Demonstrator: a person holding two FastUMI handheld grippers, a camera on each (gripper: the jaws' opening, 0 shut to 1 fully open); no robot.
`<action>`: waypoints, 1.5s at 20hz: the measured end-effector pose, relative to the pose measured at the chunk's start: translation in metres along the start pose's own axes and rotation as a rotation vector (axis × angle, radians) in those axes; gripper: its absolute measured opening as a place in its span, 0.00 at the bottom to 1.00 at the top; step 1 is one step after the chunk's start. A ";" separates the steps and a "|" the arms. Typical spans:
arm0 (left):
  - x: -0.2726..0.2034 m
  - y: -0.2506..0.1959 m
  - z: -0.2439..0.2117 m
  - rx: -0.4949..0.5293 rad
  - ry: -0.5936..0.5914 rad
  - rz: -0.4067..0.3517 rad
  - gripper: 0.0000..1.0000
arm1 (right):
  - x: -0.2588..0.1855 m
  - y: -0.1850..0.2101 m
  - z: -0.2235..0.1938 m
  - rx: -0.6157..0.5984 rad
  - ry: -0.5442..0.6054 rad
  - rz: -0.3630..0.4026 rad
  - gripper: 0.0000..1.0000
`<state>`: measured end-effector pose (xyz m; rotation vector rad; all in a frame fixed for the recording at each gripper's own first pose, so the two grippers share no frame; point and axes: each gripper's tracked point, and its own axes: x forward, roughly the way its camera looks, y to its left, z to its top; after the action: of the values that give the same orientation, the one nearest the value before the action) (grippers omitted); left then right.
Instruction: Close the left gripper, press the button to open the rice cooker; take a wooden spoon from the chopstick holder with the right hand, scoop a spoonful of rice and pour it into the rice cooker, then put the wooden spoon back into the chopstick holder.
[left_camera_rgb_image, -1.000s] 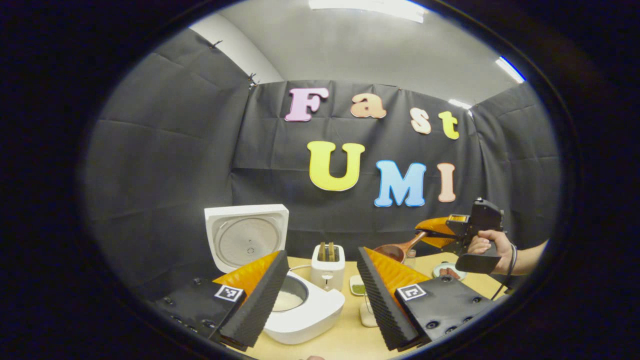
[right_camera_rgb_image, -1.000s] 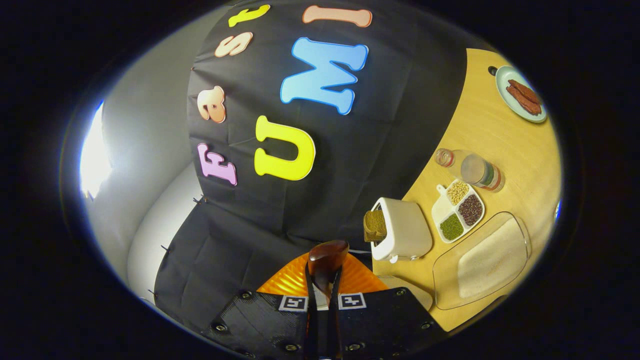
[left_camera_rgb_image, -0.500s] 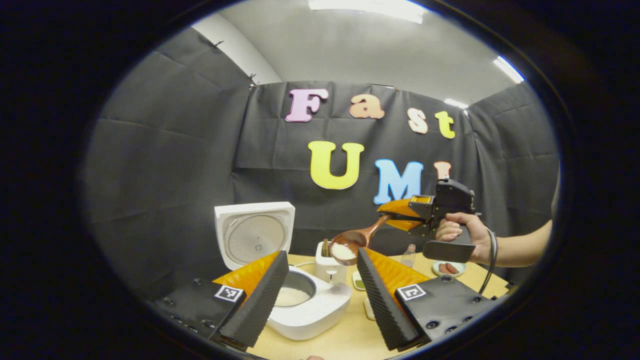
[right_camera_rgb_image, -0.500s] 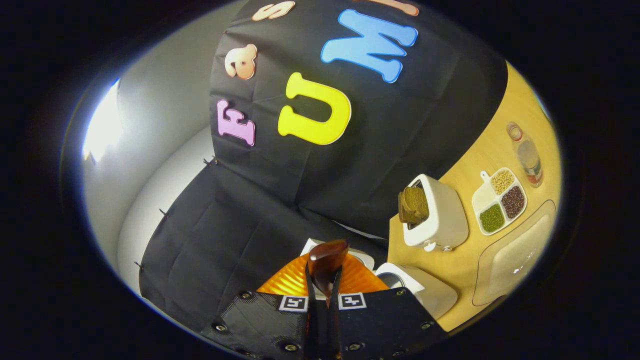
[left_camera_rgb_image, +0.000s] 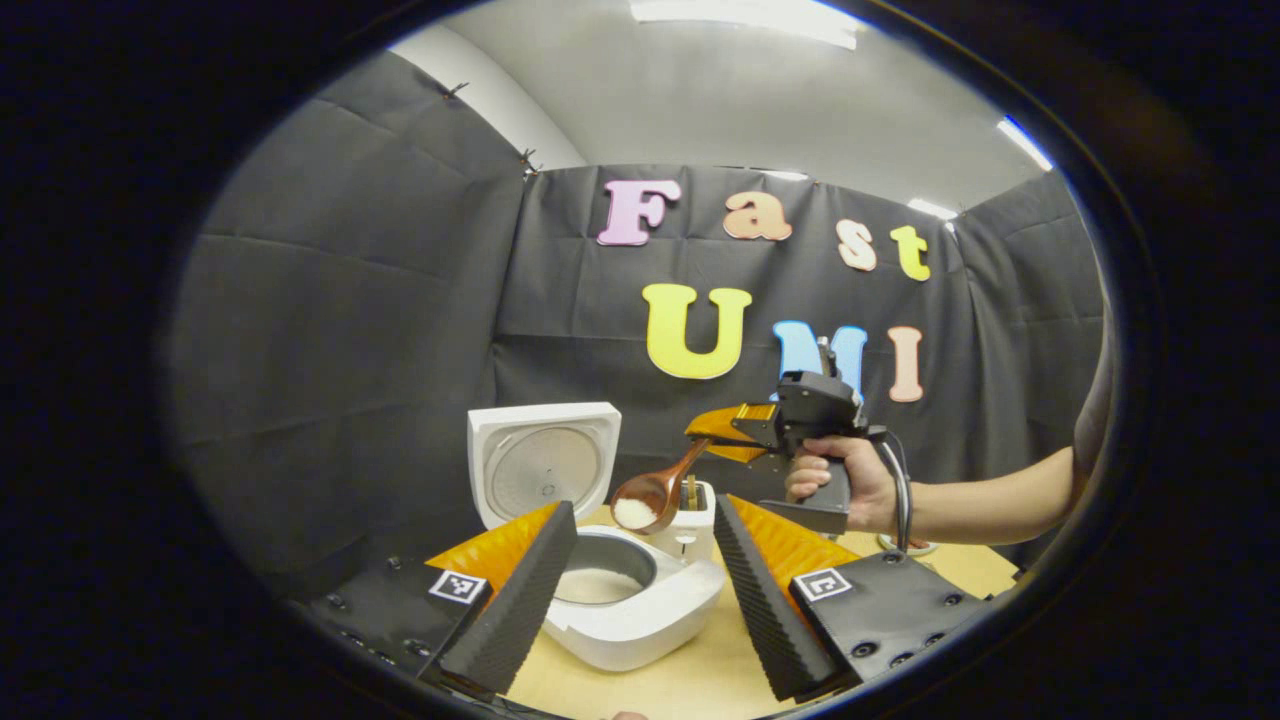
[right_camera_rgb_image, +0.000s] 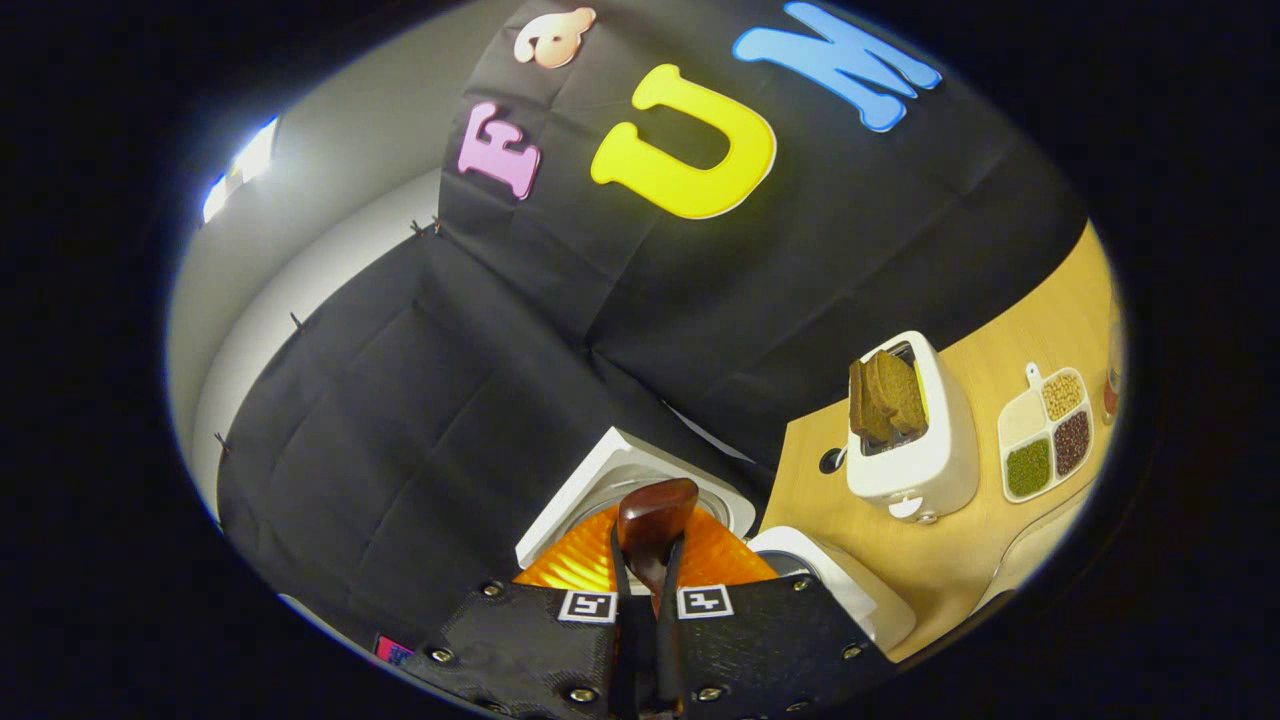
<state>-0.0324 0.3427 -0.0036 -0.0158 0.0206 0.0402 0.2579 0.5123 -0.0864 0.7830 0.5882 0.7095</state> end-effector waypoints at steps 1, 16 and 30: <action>0.000 0.001 0.000 -0.006 -0.006 0.008 0.96 | 0.007 -0.001 -0.004 -0.046 0.011 -0.013 0.07; -0.029 0.013 -0.007 -0.005 -0.024 0.078 0.96 | 0.063 0.054 -0.087 -0.994 0.177 -0.010 0.08; -0.043 0.005 -0.002 -0.005 -0.024 0.078 0.96 | 0.045 0.079 -0.082 -0.986 0.112 0.065 0.08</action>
<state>-0.0761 0.3458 -0.0049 -0.0192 -0.0033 0.1184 0.2016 0.6209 -0.0806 -0.1563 0.2464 0.9811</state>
